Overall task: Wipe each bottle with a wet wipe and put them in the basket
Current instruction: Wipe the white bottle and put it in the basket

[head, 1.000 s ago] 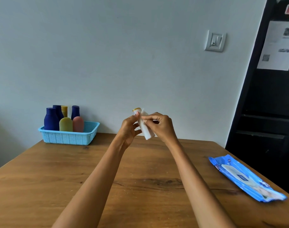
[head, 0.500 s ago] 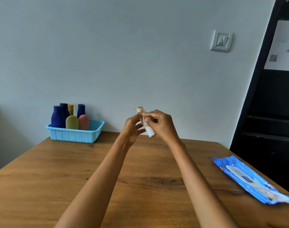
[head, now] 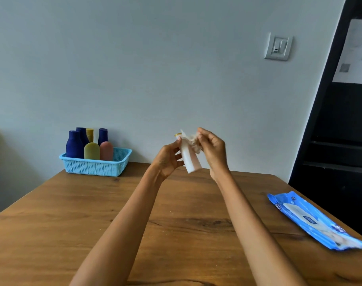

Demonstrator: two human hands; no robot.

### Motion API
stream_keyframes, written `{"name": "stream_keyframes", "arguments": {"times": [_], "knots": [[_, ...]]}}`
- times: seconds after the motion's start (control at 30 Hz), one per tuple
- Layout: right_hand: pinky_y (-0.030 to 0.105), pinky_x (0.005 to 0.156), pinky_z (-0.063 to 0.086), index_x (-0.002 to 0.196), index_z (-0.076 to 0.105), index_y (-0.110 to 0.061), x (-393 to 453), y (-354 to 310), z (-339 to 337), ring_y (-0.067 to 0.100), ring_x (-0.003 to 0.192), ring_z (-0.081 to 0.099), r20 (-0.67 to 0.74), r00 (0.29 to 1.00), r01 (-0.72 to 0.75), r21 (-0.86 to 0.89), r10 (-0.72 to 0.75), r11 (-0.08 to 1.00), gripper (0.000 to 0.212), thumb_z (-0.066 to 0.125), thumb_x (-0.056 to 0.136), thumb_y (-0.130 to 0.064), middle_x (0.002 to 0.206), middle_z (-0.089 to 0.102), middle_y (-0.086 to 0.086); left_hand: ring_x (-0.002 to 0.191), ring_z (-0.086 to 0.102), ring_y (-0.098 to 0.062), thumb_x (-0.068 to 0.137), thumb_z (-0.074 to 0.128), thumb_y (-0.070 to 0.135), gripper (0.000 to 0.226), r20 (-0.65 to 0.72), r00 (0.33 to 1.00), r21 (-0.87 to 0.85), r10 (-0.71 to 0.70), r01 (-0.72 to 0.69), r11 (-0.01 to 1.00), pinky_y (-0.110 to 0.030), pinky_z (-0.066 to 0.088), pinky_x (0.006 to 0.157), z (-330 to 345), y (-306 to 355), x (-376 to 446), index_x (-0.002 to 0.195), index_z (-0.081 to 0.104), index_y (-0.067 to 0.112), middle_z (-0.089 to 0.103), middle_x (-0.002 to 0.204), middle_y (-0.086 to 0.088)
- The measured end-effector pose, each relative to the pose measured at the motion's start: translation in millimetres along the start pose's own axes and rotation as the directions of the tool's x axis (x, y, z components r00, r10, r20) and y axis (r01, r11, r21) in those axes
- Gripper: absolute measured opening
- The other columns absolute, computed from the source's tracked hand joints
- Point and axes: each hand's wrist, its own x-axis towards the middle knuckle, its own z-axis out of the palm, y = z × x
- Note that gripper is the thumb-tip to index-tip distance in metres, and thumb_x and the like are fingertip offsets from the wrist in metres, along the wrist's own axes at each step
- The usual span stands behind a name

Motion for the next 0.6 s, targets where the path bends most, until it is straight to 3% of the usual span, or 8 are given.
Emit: {"name": "stream_keyframes", "arguments": {"times": [0.13,0.3,0.4,0.5,0.6], "knots": [[0.019,0.082,0.049,0.108,0.070,-0.020,-9.1,0.8,9.0,0.008,0.097,0.063,0.163,0.986,0.078,-0.288,-0.031,0.955,0.023,0.056,0.091,-0.014,0.107,0.070,-0.003,0.078,0.060,-0.017,0.097,0.047,0.026,0.022,-0.040,0.997,-0.030,0.063,-0.064,0.997,-0.032,0.052,0.065,-0.4,3.9,-1.2,0.094,0.062,0.011,0.062,0.086,-0.003],[0.016,0.079,0.051,0.094,0.076,-0.014,-14.7,1.6,8.4,0.005,0.089,0.065,0.239,0.963,0.199,-0.328,-0.123,0.924,0.021,0.059,0.084,-0.005,0.096,0.073,-0.004,0.084,0.061,-0.021,0.097,0.048,0.029,0.029,-0.139,0.985,-0.155,0.102,-0.123,0.980,-0.031,0.056,0.058,-12.1,12.4,0.0,0.109,0.055,0.004,0.060,0.093,-0.009],[0.007,0.066,0.046,0.088,0.076,-0.015,-12.5,2.5,-0.7,-0.006,0.073,0.063,0.294,0.953,0.188,-0.382,-0.074,0.905,0.021,0.058,0.083,-0.005,0.085,0.070,-0.010,0.087,0.060,-0.022,0.097,0.048,0.029,0.033,-0.159,0.984,-0.156,0.085,-0.110,0.982,-0.033,0.055,0.059,-15.9,8.8,-1.4,0.116,0.050,0.003,0.058,0.097,-0.009],[0.012,0.065,0.046,0.088,0.075,-0.014,-5.0,8.0,-11.5,-0.005,0.069,0.063,0.150,0.987,0.098,-0.342,-0.049,0.934,0.018,0.058,0.086,-0.007,0.081,0.070,-0.007,0.086,0.059,-0.022,0.096,0.049,0.027,0.029,-0.119,0.990,-0.126,0.069,-0.084,0.988,-0.034,0.056,0.059,-17.1,5.8,-0.4,0.113,0.052,0.003,0.057,0.097,-0.009],[0.012,0.074,0.047,0.108,0.069,-0.016,-1.6,12.1,-8.1,0.004,0.093,0.063,-0.024,0.999,0.036,-0.117,-0.039,0.993,0.022,0.059,0.089,-0.011,0.102,0.068,-0.008,0.086,0.062,-0.022,0.095,0.050,0.026,0.024,-0.011,0.999,-0.031,0.036,-0.036,0.999,-0.038,0.055,0.070,-11.0,2.1,0.1,0.104,0.057,0.005,0.061,0.094,-0.007]]}}
